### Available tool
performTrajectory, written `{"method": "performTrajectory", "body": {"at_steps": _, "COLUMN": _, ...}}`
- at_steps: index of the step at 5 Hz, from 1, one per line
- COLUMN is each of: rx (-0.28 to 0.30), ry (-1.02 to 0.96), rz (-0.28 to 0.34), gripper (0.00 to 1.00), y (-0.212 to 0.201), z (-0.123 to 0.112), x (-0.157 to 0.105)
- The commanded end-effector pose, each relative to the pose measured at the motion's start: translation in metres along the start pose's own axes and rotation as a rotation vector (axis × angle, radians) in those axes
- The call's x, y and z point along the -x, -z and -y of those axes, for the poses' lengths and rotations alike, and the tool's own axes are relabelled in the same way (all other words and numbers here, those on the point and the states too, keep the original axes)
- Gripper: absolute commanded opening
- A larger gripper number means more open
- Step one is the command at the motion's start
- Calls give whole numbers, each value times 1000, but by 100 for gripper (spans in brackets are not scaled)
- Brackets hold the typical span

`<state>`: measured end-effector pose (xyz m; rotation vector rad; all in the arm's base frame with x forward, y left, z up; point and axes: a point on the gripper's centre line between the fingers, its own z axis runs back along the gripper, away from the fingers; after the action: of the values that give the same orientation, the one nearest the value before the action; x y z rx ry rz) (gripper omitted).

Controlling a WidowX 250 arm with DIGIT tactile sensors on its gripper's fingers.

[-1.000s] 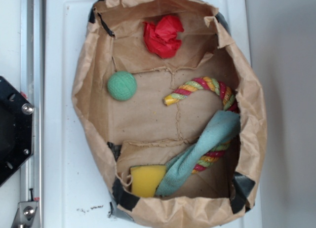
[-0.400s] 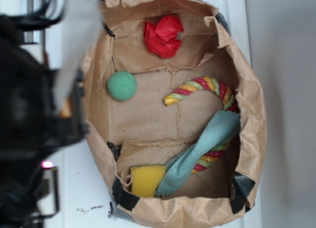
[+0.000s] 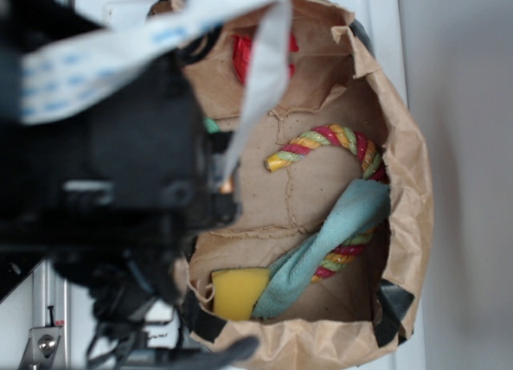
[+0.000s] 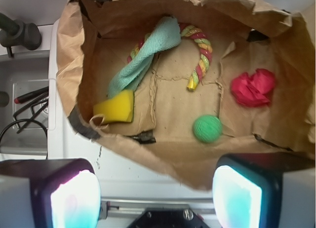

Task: Grab the green sponge.

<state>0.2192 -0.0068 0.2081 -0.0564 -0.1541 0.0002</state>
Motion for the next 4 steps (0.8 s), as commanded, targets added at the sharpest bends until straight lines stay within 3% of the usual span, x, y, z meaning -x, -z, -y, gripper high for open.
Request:
{"method": "performTrajectory", "body": {"at_steps": 1, "rx": 9, "ry": -2, "rz": 18, "gripper": 100, "y": -1, "z": -7, "x": -7}}
{"method": "performTrajectory", "body": {"at_steps": 3, "rx": 9, "ry": -2, "rz": 18, "gripper": 100, "y": -1, "z": -7, "x": -7}}
{"method": "performTrajectory", "body": {"at_steps": 4, "rx": -34, "ry": -14, "rz": -10, "gripper": 100, "y": 24, "z": -17, "x": -28}}
